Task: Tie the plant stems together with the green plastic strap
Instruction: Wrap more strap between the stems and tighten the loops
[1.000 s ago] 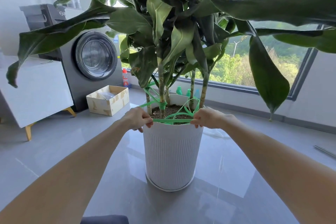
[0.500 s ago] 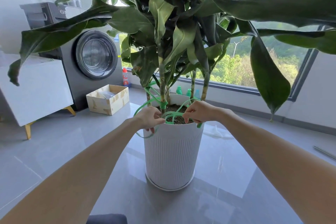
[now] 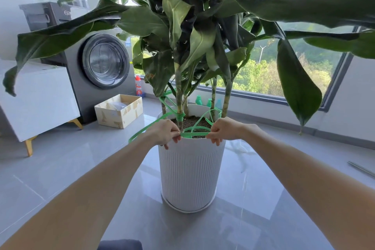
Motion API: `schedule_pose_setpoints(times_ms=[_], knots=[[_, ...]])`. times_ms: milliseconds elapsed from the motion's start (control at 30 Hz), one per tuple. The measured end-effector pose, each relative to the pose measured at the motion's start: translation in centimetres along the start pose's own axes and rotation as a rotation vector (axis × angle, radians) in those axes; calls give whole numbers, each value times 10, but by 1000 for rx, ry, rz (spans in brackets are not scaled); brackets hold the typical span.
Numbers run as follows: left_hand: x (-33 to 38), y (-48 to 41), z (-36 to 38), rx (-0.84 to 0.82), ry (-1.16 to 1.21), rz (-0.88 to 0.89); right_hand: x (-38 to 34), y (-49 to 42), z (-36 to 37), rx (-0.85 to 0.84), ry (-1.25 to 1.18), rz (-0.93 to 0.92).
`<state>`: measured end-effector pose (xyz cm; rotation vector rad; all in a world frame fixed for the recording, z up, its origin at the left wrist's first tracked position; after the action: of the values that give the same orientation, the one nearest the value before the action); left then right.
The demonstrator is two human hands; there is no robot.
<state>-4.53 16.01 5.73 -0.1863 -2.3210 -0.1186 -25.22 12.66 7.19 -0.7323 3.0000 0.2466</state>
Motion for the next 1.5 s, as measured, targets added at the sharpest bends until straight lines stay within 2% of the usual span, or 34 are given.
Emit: schedule_pose_setpoints(times_ms=[133, 233, 333, 467, 633, 733, 800, 900, 967, 1033, 1100, 1200, 1267, 1333, 1500], knots=[[-11, 5, -10, 41, -48, -96, 10, 0, 2, 90, 109, 44], [-16, 6, -12, 58, -114, -140, 1, 2, -1, 141, 155, -6], [-20, 8, -14, 97, -142, -181, -7, -1, -1, 165, 81, -42], [-16, 5, -13, 90, -130, -161, -12, 0, -4, 104, -92, -28], [0, 4, 0, -85, 104, -47, -30, -2, -11, 113, -170, -53], [6, 6, 4, -156, 104, -26, -24, 0, -4, -53, -164, 45], [0, 7, 2, -162, 16, -66, -13, 4, 4, -211, -175, 106], [-18, 10, -7, -121, -178, -158, 4, 10, 19, -394, -34, 151], [-29, 12, -14, -79, -227, -213, 13, 12, 27, -497, 89, 164], [-33, 13, -17, -48, -245, -251, 16, 13, 31, -555, 113, 193], [-34, 13, -18, -20, -279, -268, 12, 15, 30, -573, 73, 247], [-35, 11, -17, 30, -324, -284, -1, 18, 32, -623, -237, 347], [-37, 11, -16, 29, -313, -300, -10, 19, 34, -680, -358, 333], [-36, 10, -15, 5, -284, -300, -13, 16, 35, -644, -342, 288], [-22, 6, -3, -166, -143, -221, -10, 4, 18, -298, -144, 159]])
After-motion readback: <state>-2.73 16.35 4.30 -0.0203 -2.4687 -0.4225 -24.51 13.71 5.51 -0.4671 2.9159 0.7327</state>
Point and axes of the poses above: each hand's wrist, its own y-axis away from the middle knuckle, its own z-axis out of the palm, x = y × z, the point moved 3 cm from there along -y, towards the middle knuckle, and after that the axes turned 14 degrees about y, right-handed, at the moved point
